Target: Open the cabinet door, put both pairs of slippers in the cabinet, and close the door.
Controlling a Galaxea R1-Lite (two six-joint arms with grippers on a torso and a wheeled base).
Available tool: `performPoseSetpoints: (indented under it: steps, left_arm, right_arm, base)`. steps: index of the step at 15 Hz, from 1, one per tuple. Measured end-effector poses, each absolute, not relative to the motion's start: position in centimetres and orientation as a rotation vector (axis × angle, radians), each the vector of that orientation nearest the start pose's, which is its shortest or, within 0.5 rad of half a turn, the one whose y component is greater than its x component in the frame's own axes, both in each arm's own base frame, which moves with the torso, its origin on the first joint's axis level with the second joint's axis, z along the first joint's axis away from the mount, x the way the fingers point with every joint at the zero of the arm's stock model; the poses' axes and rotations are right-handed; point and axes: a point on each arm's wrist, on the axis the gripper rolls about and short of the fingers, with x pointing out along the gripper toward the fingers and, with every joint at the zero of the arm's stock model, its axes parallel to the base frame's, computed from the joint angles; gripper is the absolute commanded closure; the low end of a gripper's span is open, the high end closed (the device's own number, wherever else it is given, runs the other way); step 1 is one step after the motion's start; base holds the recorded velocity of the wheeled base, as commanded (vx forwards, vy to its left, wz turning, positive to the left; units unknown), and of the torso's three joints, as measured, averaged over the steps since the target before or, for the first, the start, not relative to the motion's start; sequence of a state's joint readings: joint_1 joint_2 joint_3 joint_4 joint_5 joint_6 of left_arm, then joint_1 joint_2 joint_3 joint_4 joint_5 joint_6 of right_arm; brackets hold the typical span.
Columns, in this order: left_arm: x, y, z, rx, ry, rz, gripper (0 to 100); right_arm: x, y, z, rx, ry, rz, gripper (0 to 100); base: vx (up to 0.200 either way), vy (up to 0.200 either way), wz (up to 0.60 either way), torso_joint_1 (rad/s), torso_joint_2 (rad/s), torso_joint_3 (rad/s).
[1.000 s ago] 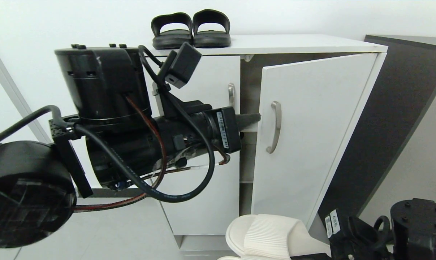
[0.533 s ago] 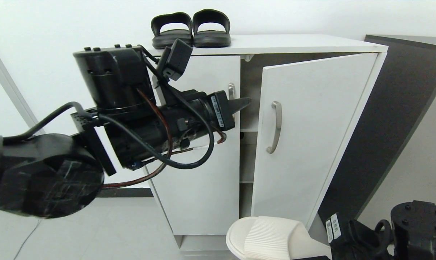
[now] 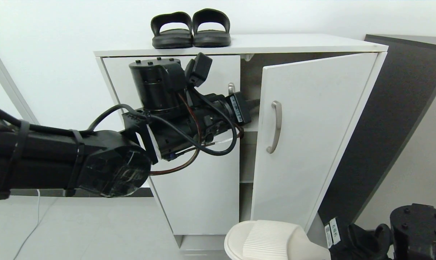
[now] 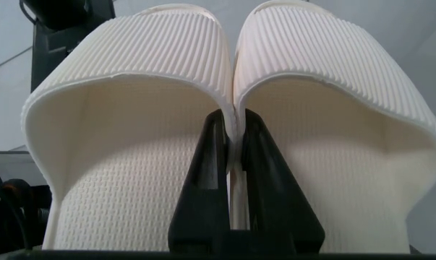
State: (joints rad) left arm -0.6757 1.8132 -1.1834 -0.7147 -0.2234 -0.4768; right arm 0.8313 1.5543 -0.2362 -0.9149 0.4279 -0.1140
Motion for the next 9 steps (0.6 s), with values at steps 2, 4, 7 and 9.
performPoseSetpoints:
  steps: [2, 4, 7, 9]
  left_arm:
    - [28.1, -23.0, 25.3, -0.461, 0.14, -0.891, 100]
    - [28.2, -23.2, 25.1, -0.456, 0.14, -0.895, 100]
    - [27.6, -25.6, 24.9, -0.447, 0.143, -0.95, 100]
    - [26.5, -27.5, 25.0, -0.436, 0.125, -1.014, 100]
  right_arm:
    - [12.8, 15.9, 10.9, -0.187, 0.357, 1.28, 100]
    - [12.4, 15.9, 10.7, -0.194, 0.368, 1.296, 100]
    - [11.6, 16.0, 10.4, -0.204, 0.377, 1.328, 100]
    - [11.5, 16.0, 10.4, -0.207, 0.378, 1.332, 100]
  base:
    - [-0.2, 0.0, 0.0, -0.002, 0.0, 0.007]
    - [-0.2, 0.0, 0.0, -0.002, 0.0, 0.005]
    - [-0.2, 0.0, 0.0, 0.005, 0.0, 0.004]
    - [-0.1, 0.0, 0.0, 0.004, 0.0, 0.001]
